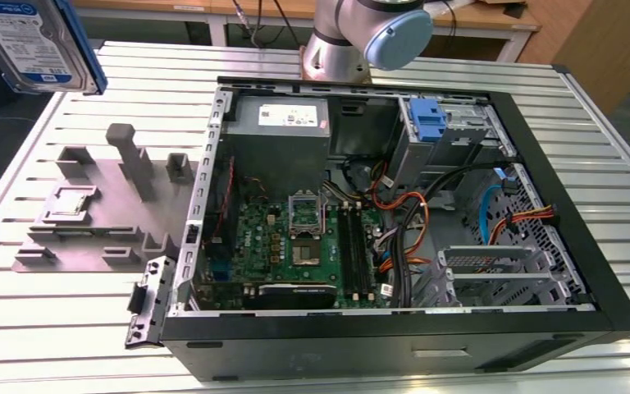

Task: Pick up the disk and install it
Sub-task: 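Pick up the disk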

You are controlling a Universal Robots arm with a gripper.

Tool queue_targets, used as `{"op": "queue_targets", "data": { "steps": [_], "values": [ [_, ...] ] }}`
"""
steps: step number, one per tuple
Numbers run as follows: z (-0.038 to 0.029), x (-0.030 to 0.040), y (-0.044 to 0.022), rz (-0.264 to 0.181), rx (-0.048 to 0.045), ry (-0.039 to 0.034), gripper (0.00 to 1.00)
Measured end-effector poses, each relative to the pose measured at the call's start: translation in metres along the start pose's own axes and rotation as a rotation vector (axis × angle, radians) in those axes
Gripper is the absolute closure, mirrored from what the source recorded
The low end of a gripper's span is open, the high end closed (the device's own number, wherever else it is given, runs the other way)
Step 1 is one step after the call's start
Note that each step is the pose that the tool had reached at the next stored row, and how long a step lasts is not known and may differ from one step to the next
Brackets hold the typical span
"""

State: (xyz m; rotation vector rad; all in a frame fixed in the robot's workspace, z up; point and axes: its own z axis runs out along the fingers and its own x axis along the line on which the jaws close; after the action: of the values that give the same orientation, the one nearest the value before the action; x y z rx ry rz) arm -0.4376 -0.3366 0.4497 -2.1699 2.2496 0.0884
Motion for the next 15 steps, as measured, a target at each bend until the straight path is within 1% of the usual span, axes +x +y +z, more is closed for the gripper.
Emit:
{"op": "queue_targets", "data": {
  "steps": [5, 11, 15],
  "values": [
    [-0.0004, 0.0001, 0.0000, 0.000, -0.0004, 0.0002, 0.63],
    [-0.0004, 0.0029, -0.0001, 0.000, -0.0002, 0.0001, 0.63],
    [-0.0005, 0.0031, -0.0001, 0.000, -0.0002, 0.0001, 0.63]
  ]
}}
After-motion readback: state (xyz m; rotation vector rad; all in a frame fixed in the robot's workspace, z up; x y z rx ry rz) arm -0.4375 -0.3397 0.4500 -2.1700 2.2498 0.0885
